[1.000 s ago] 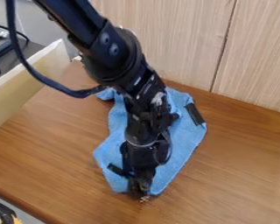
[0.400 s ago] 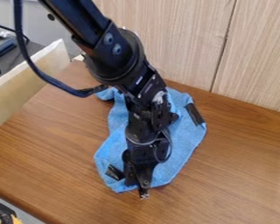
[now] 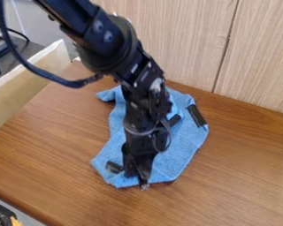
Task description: Fold the cloth from bottom to top
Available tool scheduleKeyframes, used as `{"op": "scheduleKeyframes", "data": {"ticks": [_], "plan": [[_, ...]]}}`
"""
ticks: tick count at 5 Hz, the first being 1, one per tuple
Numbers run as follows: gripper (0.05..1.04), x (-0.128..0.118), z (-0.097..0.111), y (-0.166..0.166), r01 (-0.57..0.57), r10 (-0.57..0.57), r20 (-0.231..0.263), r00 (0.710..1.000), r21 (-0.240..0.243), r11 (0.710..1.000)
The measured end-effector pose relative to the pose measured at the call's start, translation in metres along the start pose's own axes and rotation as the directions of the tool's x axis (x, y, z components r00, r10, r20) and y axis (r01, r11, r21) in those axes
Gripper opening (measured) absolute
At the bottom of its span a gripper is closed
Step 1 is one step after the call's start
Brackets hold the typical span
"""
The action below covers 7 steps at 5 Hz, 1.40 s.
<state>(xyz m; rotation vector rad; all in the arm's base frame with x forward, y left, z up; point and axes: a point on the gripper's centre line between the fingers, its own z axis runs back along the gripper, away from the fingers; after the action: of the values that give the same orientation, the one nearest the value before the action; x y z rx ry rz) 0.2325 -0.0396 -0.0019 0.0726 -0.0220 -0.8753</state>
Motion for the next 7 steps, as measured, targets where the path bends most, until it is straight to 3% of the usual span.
{"op": "scheduleKeyframes", "data": {"ticks": [2,3,5,7], "plan": [[0.059,0.016,0.040,0.042,-0.063,0.055,0.078,0.995,0.095,0.993],[0.059,0.034,0.063,0.074,-0.098,0.080,0.146,0.986,0.117,0.988],[0.059,0.057,0.050,0.133,-0.129,0.118,0.129,0.985,0.082,0.988],[0.059,0.054,0.012,0.149,-0.128,0.124,0.101,0.987,0.028,0.991]]}}
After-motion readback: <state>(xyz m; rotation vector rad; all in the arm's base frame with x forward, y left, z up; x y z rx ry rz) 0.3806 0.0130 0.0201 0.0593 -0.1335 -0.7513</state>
